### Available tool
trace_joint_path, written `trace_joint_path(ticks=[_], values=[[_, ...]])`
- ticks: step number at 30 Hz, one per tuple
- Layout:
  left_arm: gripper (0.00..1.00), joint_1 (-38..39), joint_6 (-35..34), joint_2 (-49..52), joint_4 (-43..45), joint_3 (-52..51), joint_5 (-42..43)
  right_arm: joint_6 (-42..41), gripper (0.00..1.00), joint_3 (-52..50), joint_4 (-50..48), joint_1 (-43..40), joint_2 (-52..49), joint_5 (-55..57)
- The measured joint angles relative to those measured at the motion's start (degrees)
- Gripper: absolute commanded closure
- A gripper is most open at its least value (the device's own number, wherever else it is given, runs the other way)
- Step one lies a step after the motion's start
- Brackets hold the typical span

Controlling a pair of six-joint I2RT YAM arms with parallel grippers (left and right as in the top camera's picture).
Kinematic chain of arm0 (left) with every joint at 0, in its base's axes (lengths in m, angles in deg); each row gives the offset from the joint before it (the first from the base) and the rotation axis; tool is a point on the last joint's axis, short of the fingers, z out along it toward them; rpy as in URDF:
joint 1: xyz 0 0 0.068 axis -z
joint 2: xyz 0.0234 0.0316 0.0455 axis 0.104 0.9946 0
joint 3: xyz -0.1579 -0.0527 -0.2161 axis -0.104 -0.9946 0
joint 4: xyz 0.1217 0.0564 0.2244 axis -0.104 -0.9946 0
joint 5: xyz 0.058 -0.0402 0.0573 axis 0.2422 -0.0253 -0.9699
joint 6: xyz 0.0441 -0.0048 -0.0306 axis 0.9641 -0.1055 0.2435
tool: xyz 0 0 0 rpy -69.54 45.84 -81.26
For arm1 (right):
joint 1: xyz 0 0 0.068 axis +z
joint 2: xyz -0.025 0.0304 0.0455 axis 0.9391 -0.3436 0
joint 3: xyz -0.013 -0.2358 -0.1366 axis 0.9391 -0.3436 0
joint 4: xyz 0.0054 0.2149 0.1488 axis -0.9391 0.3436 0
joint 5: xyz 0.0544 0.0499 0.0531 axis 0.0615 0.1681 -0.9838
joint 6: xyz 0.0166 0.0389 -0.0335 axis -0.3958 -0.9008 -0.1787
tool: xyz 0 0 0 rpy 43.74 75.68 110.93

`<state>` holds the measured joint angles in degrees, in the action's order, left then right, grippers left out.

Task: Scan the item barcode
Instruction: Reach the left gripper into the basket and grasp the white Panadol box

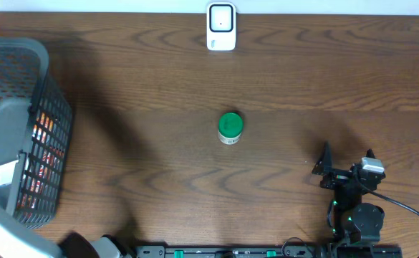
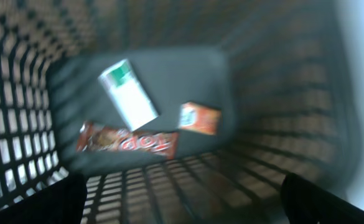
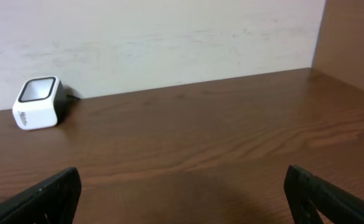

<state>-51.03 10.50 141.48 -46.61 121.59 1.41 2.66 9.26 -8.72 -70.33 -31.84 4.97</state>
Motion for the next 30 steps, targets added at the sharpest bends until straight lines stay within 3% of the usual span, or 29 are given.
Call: trace_joint_path(ticks=[7, 19, 25, 30], values=[[0.02, -2.86, -4.11, 8.61, 6.19, -13.86, -2.49, -0.02, 0.01, 0.0, 0.0, 0.0, 0.0, -0.02], [0.02, -2.84, -10.56, 7.98, 36.63, -43.63, -5.05, 0.0, 0.01, 0.0, 0.0, 0.0, 0.0, 0.0], [0.02, -2.84, -12.04, 9.33, 43.25, -48.5, -5.97, 0.0, 0.01, 0.0, 0.0, 0.0, 0.0, 0.0], [0.02, -2.84, -12.52, 16.37, 46.01, -48.5, -6.56, 0.0, 0.01, 0.0, 0.0, 0.0, 0.0, -0.02]])
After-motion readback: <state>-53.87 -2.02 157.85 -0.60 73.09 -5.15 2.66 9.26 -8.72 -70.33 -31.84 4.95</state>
